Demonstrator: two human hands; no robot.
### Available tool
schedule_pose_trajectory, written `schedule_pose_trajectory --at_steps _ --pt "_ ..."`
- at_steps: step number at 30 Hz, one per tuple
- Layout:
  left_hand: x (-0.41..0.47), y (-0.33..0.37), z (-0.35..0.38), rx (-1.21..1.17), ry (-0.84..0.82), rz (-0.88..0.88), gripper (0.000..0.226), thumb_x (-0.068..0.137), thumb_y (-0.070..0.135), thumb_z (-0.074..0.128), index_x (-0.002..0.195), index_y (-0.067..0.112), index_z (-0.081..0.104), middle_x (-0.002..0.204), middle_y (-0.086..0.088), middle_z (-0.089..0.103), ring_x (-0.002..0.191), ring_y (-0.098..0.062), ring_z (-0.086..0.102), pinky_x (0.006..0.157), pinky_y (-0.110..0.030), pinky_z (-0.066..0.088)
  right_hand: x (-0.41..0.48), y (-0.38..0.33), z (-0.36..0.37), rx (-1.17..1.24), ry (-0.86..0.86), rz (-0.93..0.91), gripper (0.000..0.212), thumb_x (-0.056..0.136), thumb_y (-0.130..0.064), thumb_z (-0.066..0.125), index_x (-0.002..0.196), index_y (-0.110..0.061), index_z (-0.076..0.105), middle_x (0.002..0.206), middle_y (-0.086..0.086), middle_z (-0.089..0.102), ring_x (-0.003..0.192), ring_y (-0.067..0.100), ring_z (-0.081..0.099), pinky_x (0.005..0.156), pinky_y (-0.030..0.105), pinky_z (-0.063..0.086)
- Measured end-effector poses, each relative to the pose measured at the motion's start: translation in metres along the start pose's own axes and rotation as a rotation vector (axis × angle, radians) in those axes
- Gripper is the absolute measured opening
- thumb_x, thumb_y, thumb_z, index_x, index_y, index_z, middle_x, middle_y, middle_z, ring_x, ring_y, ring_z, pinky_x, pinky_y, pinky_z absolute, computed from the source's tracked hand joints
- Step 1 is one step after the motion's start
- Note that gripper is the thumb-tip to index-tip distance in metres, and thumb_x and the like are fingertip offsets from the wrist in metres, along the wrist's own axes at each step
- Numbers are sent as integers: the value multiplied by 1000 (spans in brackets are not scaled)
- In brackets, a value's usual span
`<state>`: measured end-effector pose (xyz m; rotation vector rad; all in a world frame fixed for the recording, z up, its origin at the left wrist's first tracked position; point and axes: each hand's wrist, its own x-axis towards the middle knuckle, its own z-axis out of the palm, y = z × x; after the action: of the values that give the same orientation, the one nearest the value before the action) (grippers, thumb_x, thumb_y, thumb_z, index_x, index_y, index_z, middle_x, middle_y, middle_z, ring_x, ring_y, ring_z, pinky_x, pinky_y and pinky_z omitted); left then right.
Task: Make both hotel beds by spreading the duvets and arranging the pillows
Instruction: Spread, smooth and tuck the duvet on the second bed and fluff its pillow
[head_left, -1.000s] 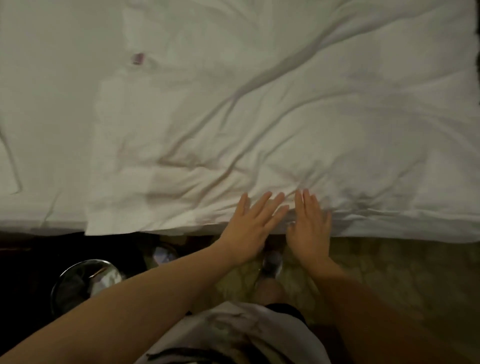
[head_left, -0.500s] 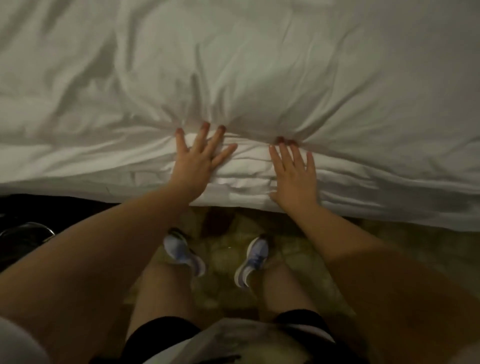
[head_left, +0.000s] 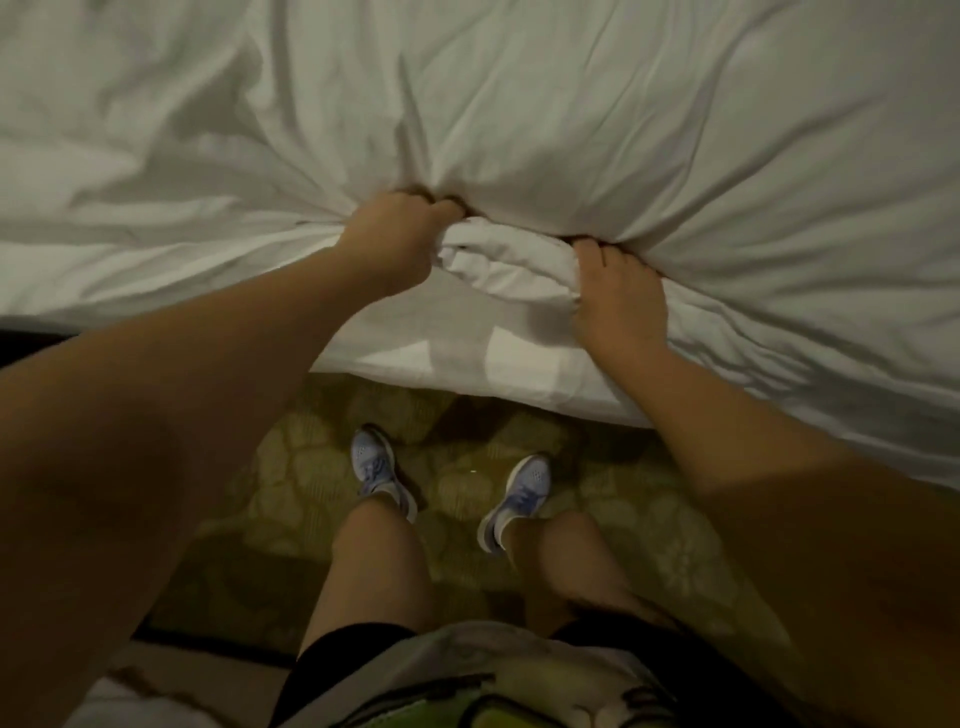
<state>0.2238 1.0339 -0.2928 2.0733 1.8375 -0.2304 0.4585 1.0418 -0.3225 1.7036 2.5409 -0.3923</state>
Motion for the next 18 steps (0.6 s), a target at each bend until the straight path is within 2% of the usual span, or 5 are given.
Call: schedule_pose_trajectory --at_steps 4,7,9,14,18 --pt "-18 27 7 18 129 -197 56 81 13 59 135 17 44 119 -18 57 109 -40 54 93 -50 43 39 -1 -41 69 -130 143 27 94 -25 44 116 -19 58 118 15 63 107 36 58 86 37 45" --pt "-41 68 24 61 6 -263 106 73 48 70 151 25 1 152 -22 14 141 -40 14 110 -60 15 46 -6 -60 101 -219 184 31 94 -23 42 119 -19 61 126 14 60 114 36 56 93 38 44" --pt "-37 69 24 65 8 -293 112 74 49 70 150 30 -10 156 -19 1 144 -37 3 111 -60 9 44 -11 -71 132 -250 188 31 95 -23 43 119 -18 62 127 13 59 115 35 55 93 38 44" --pt "-15 38 -9 -24 94 -313 63 89 16 55 144 30 27 133 -14 47 114 -39 51 88 -47 41 12 -16 -80 195 -122 145 33 89 -18 47 121 -20 56 122 12 61 111 34 55 88 36 42" --pt "-10 35 -30 -17 1 -258 38 94 21 45 132 24 45 121 -15 58 106 -37 58 84 -42 44 -54 -40 -46 25 -129 78 84 83 -27 62 152 -25 13 157 7 20 144 26 17 117 43 8"
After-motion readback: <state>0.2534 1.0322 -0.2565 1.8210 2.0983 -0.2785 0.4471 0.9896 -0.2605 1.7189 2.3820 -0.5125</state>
